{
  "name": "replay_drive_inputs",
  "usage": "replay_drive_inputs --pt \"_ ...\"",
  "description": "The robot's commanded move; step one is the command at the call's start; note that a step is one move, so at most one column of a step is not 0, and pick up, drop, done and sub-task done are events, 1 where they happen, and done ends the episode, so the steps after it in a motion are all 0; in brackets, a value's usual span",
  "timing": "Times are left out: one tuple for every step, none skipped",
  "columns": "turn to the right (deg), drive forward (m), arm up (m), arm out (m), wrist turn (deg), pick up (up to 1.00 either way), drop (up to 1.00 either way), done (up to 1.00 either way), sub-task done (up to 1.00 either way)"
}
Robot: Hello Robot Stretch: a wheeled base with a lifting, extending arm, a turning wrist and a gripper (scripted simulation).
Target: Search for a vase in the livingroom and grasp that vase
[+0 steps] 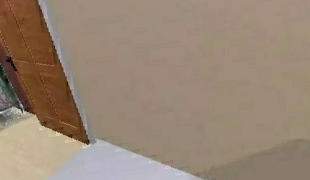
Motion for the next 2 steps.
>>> replay_drive_inputs --pt "45.0 0.0 0.0 0.0 0.0 0.0 0.0 0.0 0.0" --pt "45.0 0.0 0.0 0.0 0.0 0.0 0.0 0.0 0.0"
